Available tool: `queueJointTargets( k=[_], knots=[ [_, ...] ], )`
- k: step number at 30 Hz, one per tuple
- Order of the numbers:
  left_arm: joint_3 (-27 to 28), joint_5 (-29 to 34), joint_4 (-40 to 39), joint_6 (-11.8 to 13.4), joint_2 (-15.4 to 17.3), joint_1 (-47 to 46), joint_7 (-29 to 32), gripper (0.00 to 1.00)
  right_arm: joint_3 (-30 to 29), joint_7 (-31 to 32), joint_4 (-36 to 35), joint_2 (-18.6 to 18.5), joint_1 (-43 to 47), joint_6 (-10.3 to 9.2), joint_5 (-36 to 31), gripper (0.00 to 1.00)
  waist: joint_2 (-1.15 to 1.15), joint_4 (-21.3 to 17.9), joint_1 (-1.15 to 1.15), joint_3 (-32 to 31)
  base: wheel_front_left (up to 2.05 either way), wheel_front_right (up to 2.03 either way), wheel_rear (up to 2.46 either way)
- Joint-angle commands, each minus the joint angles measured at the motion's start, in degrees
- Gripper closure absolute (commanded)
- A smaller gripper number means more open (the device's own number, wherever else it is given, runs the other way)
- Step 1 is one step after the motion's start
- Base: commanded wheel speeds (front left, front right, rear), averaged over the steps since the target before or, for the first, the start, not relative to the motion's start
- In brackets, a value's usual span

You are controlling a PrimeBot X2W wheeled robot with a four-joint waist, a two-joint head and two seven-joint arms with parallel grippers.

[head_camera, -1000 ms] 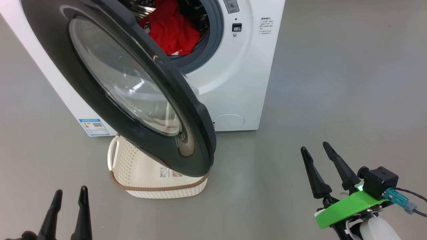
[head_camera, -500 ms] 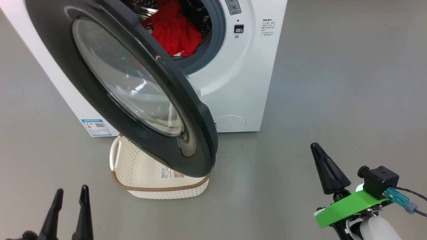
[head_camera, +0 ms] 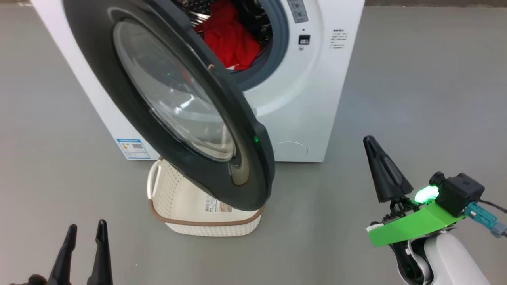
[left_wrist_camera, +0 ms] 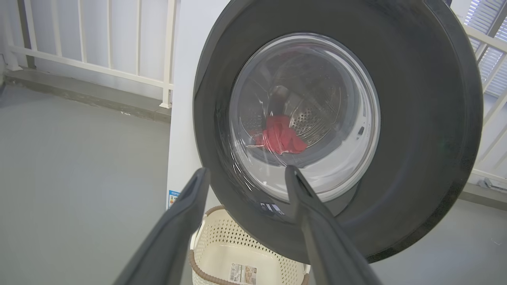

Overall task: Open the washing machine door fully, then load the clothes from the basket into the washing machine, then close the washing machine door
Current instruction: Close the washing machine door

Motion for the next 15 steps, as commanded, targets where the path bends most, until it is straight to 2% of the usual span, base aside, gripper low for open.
queueJointTargets(
  k=[1, 9, 15],
  knots=[
    [1.77, -0.19, -1.31, -0.19, 0.69, -2.02, -0.47, 0.00, 1.62, -0.26, -1.93, -0.08, -2.00, 0.09, 0.52, 1.00, 0.00, 0.98, 0.00, -0.52, 0.00, 0.00, 0.00],
    [1.16, -0.16, -0.98, -0.19, 0.48, -1.96, -0.47, 0.00, 3.93, -0.26, -6.23, -0.76, -4.75, 0.09, 1.08, 1.00, 0.00, 4.83, 0.00, -1.17, 0.00, 0.00, 0.00],
    [0.79, -0.12, -0.61, -0.19, 0.49, -2.08, -0.47, 0.00, 6.19, -0.26, -10.06, 0.15, -5.86, 0.09, 1.77, 1.00, 0.00, 8.39, 0.00, -1.68, 0.00, 0.00, 0.00]
  ],
)
